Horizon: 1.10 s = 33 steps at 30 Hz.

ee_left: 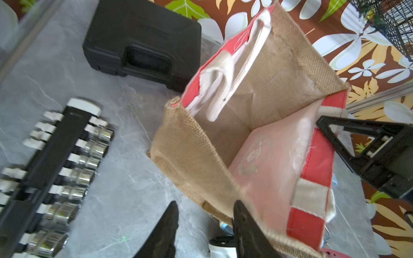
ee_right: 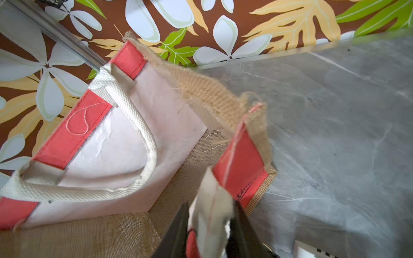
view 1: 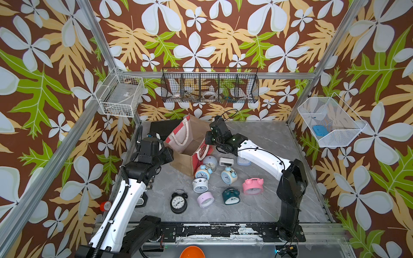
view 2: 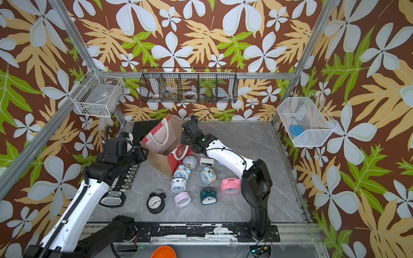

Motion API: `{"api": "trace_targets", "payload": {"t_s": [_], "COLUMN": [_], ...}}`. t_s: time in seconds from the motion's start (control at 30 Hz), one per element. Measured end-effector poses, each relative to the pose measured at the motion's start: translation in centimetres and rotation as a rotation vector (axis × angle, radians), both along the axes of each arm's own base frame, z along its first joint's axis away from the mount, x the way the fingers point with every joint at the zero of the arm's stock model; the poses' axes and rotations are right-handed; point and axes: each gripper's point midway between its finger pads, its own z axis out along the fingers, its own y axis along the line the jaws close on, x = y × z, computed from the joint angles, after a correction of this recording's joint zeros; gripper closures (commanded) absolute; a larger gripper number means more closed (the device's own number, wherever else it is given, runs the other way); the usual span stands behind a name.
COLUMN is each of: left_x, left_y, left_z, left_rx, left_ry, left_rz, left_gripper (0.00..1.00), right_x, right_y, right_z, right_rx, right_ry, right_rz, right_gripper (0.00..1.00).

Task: Put the alarm clock into the canvas bag
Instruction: Adjust the canvas bag at the center of the board.

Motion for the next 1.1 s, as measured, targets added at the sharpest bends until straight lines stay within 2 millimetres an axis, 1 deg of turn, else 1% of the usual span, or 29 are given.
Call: {"api": "trace_targets", "payload": {"t_s": [0.03,0.13,0.2,0.23,0.3,0.37,0.5,0.57,0.67,0.8,0.9,0.97,1.0,1.1], "left_x": [0.5,2.1,3.4,4.1,5.3,6.7,9.7,11.3,12.6,13.7,15.2,15.5,15.3,14.1], "left_y": [0.2,0.4,0.4,0.4,0.3,0.2,-0.3,-0.9,-1.6,-2.0,-2.2,-2.4,-2.6,-2.4], "left_z": [0.6,1.9,2.7,3.0,3.4,3.3,2.8,2.8,3.0,3.5,2.6,1.0,0.1,-2.6], "left_rx": [0.032,0.118,0.178,0.211,0.267,0.321,0.402,0.427,0.467,0.518,0.541,0.534,0.527,0.513], "left_ry": [-0.006,-0.011,-0.019,-0.022,-0.029,-0.025,-0.008,-0.011,-0.021,-0.036,-0.019,0.019,0.043,0.116], "left_rz": [-0.005,-0.040,-0.067,-0.083,-0.119,-0.157,-0.224,-0.265,-0.309,-0.337,-0.357,-0.375,-0.389,-0.399], "left_gripper": [0.48,0.44,0.43,0.43,0.43,0.43,0.43,0.43,0.41,0.38,0.38,0.40,0.45,0.62], "right_x": [0.0,-0.3,-0.7,-0.8,-1.1,-1.9,-2.8,-3.1,-3.5,-3.5,-3.2,-3.1,-3.1,-3.1], "right_y": [0.0,0.0,-0.2,-0.3,-0.2,0.2,0.8,0.9,1.1,2.0,2.4,2.6,2.6,2.7], "right_z": [0.0,0.2,0.3,0.7,1.3,1.6,1.2,0.8,0.4,-0.5,-1.2,-1.3,-1.3,-1.2], "right_rx": [-0.005,-0.018,-0.024,-0.020,-0.013,-0.010,-0.010,-0.016,-0.019,-0.018,-0.027,-0.030,-0.032,-0.041], "right_ry": [0.001,0.001,0.009,0.005,-0.003,-0.003,0.011,0.023,0.034,0.053,0.064,0.065,0.064,0.055], "right_rz": [0.005,0.021,0.023,0.024,0.030,0.047,0.074,0.079,0.088,0.111,0.115,0.119,0.124,0.139], "right_gripper": [0.47,0.38,0.36,0.35,0.35,0.34,0.34,0.35,0.36,0.41,0.49,0.55,0.59,0.67]}}
